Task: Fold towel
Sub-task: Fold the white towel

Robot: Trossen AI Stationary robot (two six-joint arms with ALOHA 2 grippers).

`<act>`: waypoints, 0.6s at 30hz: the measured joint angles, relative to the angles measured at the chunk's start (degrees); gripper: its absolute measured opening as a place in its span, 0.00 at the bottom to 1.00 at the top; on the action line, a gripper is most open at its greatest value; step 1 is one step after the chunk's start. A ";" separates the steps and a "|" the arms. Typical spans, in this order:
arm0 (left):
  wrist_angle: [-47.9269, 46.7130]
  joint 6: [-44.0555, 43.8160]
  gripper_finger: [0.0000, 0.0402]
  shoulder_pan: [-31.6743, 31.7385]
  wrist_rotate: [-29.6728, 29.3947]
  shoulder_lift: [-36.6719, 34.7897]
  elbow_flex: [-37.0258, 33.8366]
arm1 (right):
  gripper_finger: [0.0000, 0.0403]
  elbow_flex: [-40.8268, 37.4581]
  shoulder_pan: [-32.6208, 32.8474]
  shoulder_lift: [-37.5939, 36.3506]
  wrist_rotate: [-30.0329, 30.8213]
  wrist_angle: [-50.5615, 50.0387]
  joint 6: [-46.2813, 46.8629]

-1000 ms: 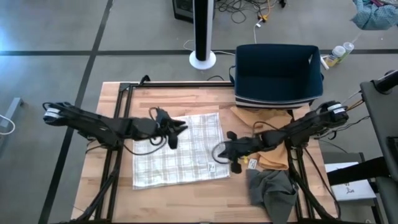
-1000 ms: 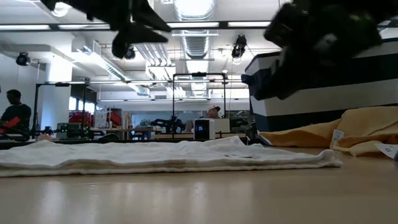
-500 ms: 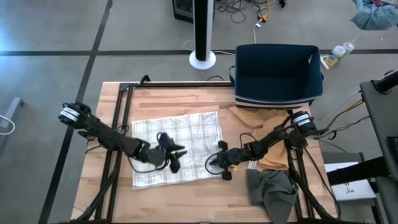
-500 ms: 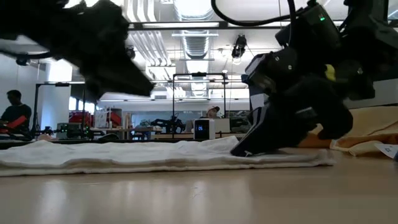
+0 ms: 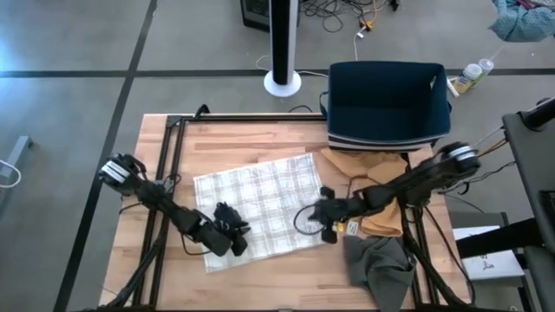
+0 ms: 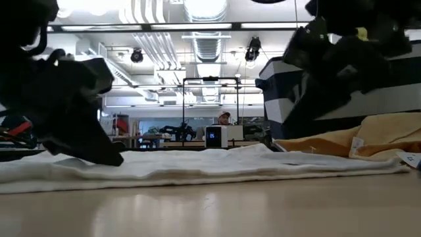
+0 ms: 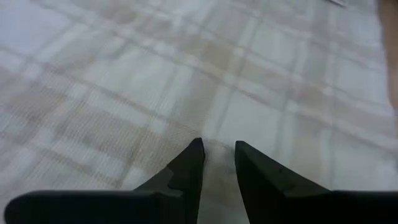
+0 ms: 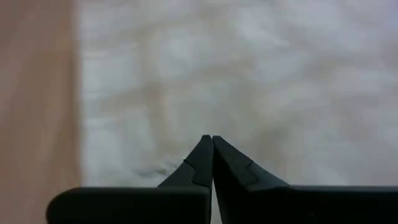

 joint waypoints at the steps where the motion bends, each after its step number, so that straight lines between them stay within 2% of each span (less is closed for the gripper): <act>1: -2.64 -1.55 0.22 0.01 0.65 0.39 0.91 | 0.00 -0.14 -0.03 -1.56 0.66 -3.67 0.21; 5: -15.86 -2.55 0.23 -0.08 1.48 -0.69 3.55 | 0.00 -1.09 -0.11 -5.94 4.01 -7.60 0.73; 8: -28.41 -1.45 0.23 1.51 1.77 -5.20 4.79 | 0.00 -2.60 -1.12 -5.28 5.30 -5.35 -0.39; 10: -34.90 -1.44 0.23 2.55 -0.34 -9.37 5.14 | 0.00 -2.72 -2.35 -2.90 5.38 -0.81 -1.98; 14: -29.32 3.98 0.23 3.31 -9.61 -17.39 4.38 | 0.00 -1.87 -5.93 4.47 5.33 10.41 -7.68; 18: -22.89 10.92 0.24 4.67 -11.56 -20.57 0.18 | 0.00 1.72 -10.08 12.44 3.82 21.85 -9.83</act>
